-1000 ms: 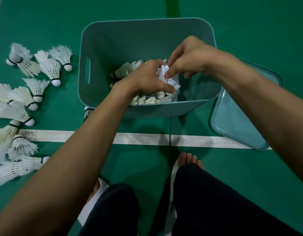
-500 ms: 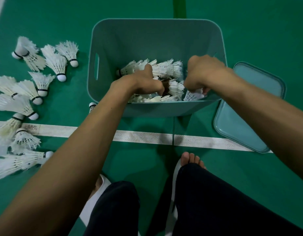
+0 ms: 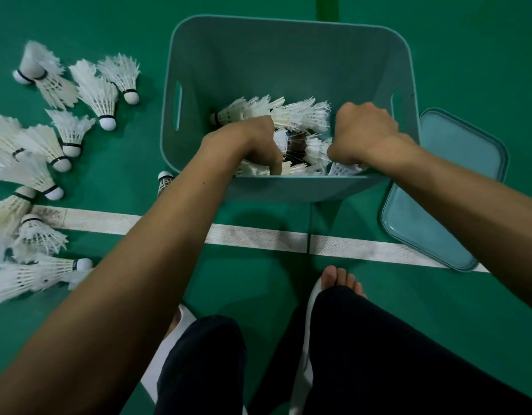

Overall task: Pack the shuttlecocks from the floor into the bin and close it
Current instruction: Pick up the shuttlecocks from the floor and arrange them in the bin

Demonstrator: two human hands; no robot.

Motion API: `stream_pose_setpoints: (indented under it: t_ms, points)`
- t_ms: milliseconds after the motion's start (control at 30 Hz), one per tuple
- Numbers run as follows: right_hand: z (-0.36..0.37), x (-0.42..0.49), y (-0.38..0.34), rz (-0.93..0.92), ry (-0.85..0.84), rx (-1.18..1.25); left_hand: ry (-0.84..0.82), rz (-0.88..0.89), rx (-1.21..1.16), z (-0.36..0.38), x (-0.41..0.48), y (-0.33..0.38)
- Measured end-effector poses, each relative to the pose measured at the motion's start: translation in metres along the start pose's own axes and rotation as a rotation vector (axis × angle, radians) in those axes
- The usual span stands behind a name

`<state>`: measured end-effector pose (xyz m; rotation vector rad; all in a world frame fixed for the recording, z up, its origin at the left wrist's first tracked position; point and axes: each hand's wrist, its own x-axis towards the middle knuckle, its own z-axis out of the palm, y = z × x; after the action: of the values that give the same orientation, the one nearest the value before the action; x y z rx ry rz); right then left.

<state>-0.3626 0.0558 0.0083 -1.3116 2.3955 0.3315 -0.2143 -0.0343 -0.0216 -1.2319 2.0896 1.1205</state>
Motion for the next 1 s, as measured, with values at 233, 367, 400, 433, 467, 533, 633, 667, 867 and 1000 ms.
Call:
stream_pose_setpoints:
  t_ms: [233, 367, 400, 433, 467, 533, 633, 667, 867, 1000]
  points:
    - [0.017, 0.025, 0.003, 0.194, -0.349, 0.437, 0.097, -0.032, -0.116, -0.007, -0.010, -0.005]
    - [0.024, 0.032, 0.004, 0.232, -0.565, 0.482, 0.103, -0.099, -0.157, -0.016, -0.019, -0.008]
    - [0.027, 0.033, 0.002, 0.220, -0.583, 0.453, 0.086, -0.111, -0.151, -0.018, -0.022, -0.008]
    - [0.029, 0.033, 0.000, 0.199, -0.580, 0.408, 0.067, -0.125, -0.145, -0.019, -0.024, -0.008]
    - [0.032, 0.034, -0.002, 0.171, -0.557, 0.355, 0.048, -0.137, -0.139, -0.021, -0.025, -0.007]
    - [0.034, 0.034, -0.008, 0.108, -0.482, 0.241, 0.031, -0.156, -0.130, -0.023, -0.025, -0.006]
    - [0.029, 0.030, -0.013, -0.001, -0.310, 0.000, 0.084, -0.189, -0.095, -0.023, -0.019, -0.007]
    - [0.025, 0.028, -0.013, -0.019, -0.259, -0.045, 0.110, -0.198, -0.098, -0.022, -0.015, -0.008]
    - [-0.011, 0.026, -0.019, -0.114, -0.036, 0.158, 0.284, -0.190, -0.305, -0.021, 0.005, -0.018]
    - [-0.012, 0.033, -0.044, -0.357, -0.147, 0.721, 0.399, -0.063, -0.344, -0.029, 0.007, -0.016]
